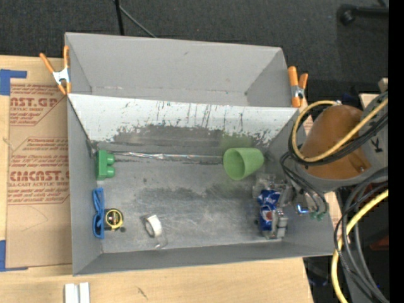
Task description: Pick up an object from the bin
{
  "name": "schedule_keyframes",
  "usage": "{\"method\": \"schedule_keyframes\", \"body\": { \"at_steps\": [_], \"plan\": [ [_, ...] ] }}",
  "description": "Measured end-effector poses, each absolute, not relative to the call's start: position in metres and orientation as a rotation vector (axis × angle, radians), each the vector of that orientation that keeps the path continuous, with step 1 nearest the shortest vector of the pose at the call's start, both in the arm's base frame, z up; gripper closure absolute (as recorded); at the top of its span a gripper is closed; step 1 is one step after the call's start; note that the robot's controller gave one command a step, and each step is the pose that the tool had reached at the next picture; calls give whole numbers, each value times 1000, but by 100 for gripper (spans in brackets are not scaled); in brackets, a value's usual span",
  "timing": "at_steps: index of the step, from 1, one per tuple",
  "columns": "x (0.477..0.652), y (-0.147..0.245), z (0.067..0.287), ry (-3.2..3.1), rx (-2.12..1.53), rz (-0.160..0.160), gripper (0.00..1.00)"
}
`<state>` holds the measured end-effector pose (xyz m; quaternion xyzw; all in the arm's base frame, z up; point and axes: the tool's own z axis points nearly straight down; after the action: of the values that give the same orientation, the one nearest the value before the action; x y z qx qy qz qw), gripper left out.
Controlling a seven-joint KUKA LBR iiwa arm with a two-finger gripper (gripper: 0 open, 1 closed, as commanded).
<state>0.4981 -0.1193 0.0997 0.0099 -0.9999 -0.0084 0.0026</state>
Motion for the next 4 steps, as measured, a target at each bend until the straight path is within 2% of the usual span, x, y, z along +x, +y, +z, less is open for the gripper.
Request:
{"method": "schedule_keyframes", "body": {
  "at_steps": [1,2,3,4],
  "plan": [
    [485,-138,70,-3138,-181,-16,0],
    [485,-136,70,-3140,-179,-17,0],
    [486,-134,71,-3139,-176,-21,100],
    [487,-134,116,-3142,-174,0,100]
  ]
}}
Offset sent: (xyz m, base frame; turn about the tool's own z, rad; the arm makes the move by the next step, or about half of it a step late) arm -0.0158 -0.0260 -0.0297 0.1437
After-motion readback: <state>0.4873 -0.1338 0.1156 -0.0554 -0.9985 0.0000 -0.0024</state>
